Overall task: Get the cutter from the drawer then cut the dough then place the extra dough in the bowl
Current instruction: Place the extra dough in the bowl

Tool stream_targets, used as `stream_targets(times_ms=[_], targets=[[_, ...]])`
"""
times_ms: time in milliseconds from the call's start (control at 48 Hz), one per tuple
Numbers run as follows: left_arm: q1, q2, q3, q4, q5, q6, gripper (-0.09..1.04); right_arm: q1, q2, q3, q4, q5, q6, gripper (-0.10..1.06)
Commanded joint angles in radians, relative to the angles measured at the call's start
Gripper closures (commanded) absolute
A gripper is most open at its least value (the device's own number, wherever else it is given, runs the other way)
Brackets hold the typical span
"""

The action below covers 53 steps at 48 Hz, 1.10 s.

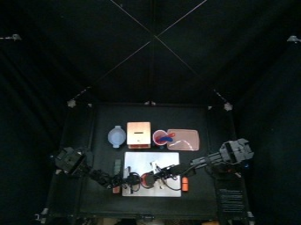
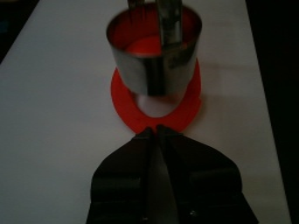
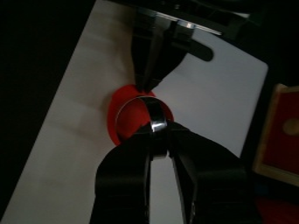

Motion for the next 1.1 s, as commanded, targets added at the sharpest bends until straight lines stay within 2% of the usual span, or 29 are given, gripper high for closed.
stream_targets(times_ms=[21, 333, 521, 792, 958, 1104], targets=[[0.018, -0.005, 0.003, -0.008, 0.002, 0.0, 0.36, -0.051, -0.106, 0.028, -0.005, -0.029, 0.005, 0.45], [0.037, -0.032, 0.015, -0.005, -0.003, 0.009, 0.36, -0.143, -0.232, 0.23, 0.012, -0.028, 0.015, 0.45], [0.083, -0.084, 0.034, 0.012, -0.003, 0.012, 0.36, -0.15, -0.238, 0.302, 0.077, -0.028, 0.014, 0.45], [0.141, -0.127, 0.058, 0.098, 0.002, 0.011, 0.35, -0.155, -0.206, 0.322, 0.141, -0.028, 0.015, 0.42], [0.143, -0.133, 0.071, 0.112, 0.003, 0.009, 0.35, -0.153, -0.202, 0.322, 0.179, -0.02, 0.014, 0.29], [0.149, -0.137, 0.072, 0.112, 0.003, 0.011, 0.35, -0.15, -0.202, 0.321, 0.181, -0.012, 0.015, 0.14]])
